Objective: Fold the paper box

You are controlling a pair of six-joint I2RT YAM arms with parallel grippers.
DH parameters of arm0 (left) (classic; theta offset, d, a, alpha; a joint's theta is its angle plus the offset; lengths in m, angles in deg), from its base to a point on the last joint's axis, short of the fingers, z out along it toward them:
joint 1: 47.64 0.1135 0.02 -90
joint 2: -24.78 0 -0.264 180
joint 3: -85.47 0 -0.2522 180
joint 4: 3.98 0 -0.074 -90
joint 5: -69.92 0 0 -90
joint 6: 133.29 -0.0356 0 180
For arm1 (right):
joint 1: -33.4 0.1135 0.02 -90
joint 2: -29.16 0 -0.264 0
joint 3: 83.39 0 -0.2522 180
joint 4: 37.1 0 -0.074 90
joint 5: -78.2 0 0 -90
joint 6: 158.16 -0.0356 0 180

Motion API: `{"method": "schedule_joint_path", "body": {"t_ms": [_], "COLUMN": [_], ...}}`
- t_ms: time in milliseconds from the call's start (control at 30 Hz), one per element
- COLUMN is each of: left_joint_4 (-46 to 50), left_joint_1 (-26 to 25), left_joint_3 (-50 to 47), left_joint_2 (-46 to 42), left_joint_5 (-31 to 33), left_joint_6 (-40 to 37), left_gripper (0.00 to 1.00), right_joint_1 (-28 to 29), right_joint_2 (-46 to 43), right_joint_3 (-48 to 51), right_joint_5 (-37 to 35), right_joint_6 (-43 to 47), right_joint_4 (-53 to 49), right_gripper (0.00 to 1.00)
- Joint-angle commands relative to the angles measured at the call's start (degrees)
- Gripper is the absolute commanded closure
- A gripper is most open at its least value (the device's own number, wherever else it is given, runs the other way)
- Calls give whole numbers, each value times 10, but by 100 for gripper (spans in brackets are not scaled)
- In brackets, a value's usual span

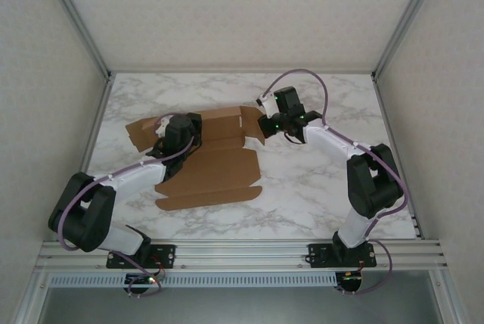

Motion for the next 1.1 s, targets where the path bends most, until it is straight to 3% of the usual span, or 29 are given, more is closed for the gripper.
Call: {"method": "schedule_joint_path", "body": {"t_ms": [0,133,367,567,800,1067], "left_joint_4": [83,89,88,73,115,175], "left_joint_1": [-4,-4,-5,-7,-8,-15], "left_joint_3": [-3,1,-1,-19,-28,-45], "left_joint_2": [20,18,13,5,-28,-53], "left_joint_5": [-20,-19,-21,-47,-69,-77], "left_joint_6": [-17,-14,-15,-25,-95,-168], "left_gripper": [100,100,100,100,100,100], "right_joint_1": [33,49,51,64,89,101], "right_joint_2": [0,-16,-42,-22,-48,-67], "right_joint_3": [-42,-21,39,57,115,148], "right_joint_5": [35,39,121,122,123,101], "right_joint_6": [-56,-62,-91,-96,-99,-76], "right_joint_4": [-20,-8,45,60,115,107], "right_gripper": [99,100,94,88,80,76]}}
